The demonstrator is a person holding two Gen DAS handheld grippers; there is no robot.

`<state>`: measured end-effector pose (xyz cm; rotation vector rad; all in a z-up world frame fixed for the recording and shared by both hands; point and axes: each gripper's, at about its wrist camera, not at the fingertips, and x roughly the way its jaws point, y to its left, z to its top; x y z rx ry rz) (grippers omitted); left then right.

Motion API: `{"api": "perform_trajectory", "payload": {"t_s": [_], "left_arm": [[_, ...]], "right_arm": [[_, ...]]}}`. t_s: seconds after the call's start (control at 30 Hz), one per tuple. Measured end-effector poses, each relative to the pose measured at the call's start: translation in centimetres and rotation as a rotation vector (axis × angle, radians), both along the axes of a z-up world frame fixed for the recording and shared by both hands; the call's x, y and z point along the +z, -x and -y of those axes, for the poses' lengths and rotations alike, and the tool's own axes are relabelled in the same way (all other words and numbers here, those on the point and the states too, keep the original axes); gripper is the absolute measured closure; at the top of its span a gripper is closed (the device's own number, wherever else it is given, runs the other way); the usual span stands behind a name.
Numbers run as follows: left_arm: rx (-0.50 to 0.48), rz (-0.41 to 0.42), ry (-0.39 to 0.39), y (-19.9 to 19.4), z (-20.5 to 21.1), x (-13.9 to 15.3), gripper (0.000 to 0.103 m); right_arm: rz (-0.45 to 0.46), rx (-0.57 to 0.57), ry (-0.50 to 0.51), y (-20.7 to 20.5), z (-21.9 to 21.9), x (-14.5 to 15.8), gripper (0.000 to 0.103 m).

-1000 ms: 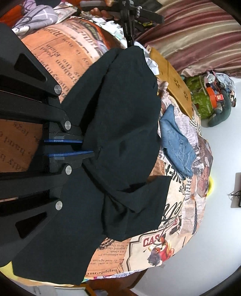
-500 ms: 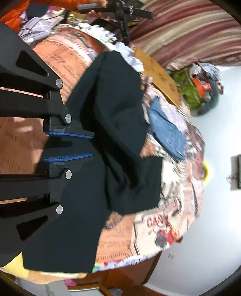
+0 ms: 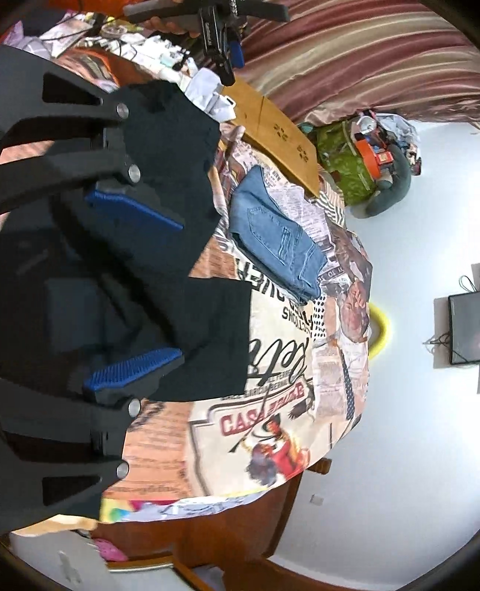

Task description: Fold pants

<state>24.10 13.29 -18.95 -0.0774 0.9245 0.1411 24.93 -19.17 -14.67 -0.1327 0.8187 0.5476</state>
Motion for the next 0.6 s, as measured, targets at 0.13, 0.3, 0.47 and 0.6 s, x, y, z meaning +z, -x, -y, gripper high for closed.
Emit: {"api": "perform_trajectory", "payload": {"t_s": [0.13,0.3,0.47,0.6], "left_arm": [[0.002,-0.029,0.007,-2.9,0.5,-1.0,0.008],[-0.003,-0.054,-0.012,-5.8,0.8,-2.5,0.008],[-0.022,-0.074,-0.024,-8.0,1.1,-4.1,0.008],[-0.038,-0.098,-0.027,-9.3,1.3,-5.7,0.008]], "right_arm": [[-0.044,0.047,0.029,-3.4,-2.1,-1.0,0.036],[-0.118,0.089,0.074,-8.1,-5.1,-3.1,0.036],[-0.175,0.096,0.123,-12.4,-7.7,-6.0,0.036],[-0.248,0.085,0.157,-15.1,-9.0,-9.2,0.036]]}}
